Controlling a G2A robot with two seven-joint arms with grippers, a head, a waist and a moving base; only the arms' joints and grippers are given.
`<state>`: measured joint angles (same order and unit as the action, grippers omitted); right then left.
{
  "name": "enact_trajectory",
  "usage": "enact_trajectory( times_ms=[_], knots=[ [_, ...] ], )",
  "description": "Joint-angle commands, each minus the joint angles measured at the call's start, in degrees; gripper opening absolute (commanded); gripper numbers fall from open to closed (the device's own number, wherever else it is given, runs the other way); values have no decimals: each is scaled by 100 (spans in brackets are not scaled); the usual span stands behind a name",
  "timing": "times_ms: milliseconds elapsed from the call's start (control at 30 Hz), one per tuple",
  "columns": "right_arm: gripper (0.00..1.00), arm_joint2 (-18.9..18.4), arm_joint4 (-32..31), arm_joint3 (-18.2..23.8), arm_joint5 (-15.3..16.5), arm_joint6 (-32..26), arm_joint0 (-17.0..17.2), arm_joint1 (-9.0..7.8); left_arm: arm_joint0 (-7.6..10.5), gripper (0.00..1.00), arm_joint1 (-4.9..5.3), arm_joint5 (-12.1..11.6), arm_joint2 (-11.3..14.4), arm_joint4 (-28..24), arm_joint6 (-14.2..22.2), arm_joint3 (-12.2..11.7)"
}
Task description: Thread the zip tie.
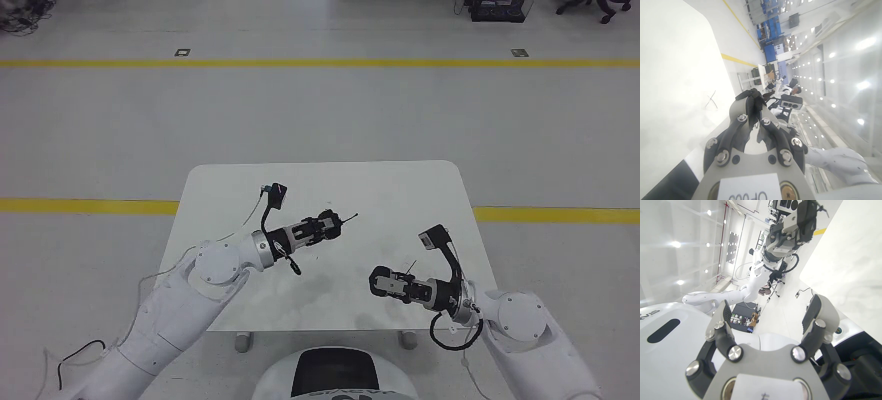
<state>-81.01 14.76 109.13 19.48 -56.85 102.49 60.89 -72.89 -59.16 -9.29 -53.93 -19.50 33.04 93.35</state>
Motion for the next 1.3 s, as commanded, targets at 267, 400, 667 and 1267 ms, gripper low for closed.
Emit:
enact_trajectory(
  times_ms=[267,400,667,1267],
  knots=[
    [100,-10,-195,-28,-64,255,-23,0,32,0,-34,-591,-55,-1365,1116,-176],
    [100,32,-447,32,-117,371,-22,-10,161,0,-50,-443,-41,-1155,945,-208],
    [100,32,-447,32,-117,371,-22,-10,161,0,-50,-443,-41,-1155,945,-208],
    [100,364,2570,-1468,0,-653,-635,176,184,0,-264,-885,337,-2663,1691,-861]
  ],
)
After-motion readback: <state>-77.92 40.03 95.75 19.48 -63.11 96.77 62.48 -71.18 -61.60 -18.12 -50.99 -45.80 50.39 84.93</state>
